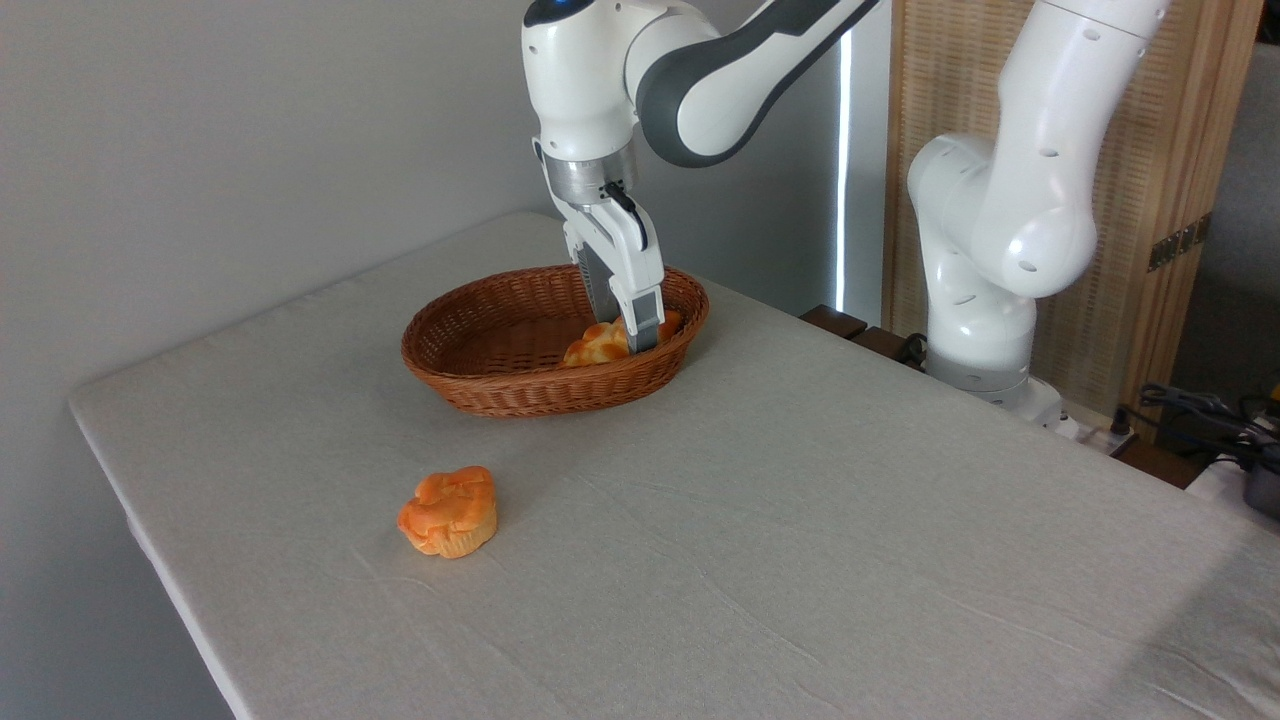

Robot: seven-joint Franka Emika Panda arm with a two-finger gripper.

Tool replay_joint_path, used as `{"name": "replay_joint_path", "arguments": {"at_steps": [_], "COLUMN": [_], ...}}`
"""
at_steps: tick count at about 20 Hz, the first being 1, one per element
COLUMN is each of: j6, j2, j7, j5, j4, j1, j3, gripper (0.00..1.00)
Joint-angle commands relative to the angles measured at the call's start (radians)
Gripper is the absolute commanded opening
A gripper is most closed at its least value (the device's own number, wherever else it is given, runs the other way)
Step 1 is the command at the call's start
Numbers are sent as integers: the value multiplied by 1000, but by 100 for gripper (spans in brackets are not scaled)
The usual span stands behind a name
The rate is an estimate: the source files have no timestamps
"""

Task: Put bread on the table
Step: 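Close the gripper on the braided bread roll in the basket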

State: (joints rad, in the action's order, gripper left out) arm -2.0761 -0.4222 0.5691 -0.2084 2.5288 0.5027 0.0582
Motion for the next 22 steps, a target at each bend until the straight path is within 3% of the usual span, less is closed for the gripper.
{"name": "replay_joint_path", "arguments": {"at_steps": [1,22], "j6": [-27,-24], "j2": [-12,-18], "j7": [-8,-8], "j5": [20,21], "j4": [13,1], "j1": [-1,-9], "j3": [3,3], "gripper": [41,39]}}
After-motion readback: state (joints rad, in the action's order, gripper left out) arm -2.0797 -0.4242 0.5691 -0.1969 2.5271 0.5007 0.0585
